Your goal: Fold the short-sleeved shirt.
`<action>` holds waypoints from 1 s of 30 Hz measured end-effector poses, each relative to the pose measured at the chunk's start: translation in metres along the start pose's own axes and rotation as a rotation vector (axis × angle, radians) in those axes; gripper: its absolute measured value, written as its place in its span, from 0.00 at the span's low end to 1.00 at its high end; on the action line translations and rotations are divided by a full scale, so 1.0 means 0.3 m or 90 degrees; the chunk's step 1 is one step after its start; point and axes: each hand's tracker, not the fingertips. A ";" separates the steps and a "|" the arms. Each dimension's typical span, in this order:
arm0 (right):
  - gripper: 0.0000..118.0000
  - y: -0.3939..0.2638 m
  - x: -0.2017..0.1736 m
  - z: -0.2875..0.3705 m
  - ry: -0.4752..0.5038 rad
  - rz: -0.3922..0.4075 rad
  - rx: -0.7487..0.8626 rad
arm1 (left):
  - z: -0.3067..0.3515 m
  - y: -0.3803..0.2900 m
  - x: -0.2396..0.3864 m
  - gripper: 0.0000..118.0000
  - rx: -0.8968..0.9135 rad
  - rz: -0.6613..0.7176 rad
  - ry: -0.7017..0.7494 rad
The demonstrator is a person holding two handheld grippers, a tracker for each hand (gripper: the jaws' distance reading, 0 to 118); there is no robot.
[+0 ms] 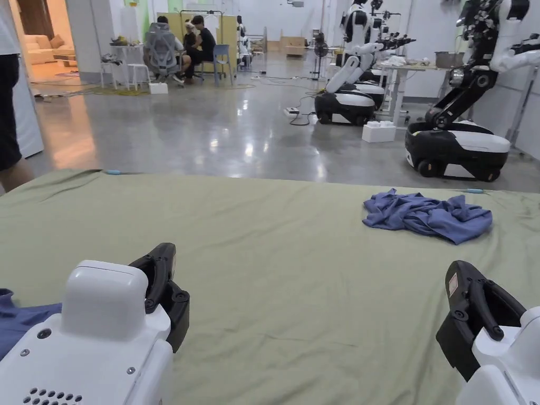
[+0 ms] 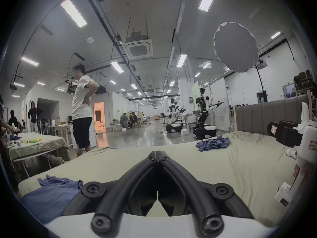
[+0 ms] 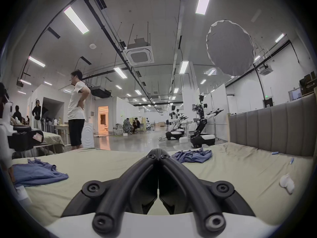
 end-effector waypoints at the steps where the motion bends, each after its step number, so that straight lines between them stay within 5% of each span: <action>1: 0.02 0.003 -0.025 -0.012 0.023 -0.019 0.001 | 0.013 -0.001 -0.019 0.00 -0.003 0.007 0.016; 11: 0.02 -0.051 -0.559 -0.166 0.375 -0.075 -0.030 | 0.401 -0.046 -0.443 0.00 -0.087 -0.062 0.423; 16: 0.02 -0.090 -0.825 -0.149 0.518 -0.091 -0.066 | 0.546 -0.087 -0.614 0.00 -0.125 -0.033 0.535; 23: 0.02 -0.118 -0.957 -0.122 0.592 -0.067 -0.101 | 0.477 -0.199 -0.769 0.00 -0.172 0.000 0.520; 30: 0.02 -0.177 -0.933 -0.185 0.554 -0.031 -0.156 | 0.212 -0.353 -0.902 0.00 -0.302 0.026 0.317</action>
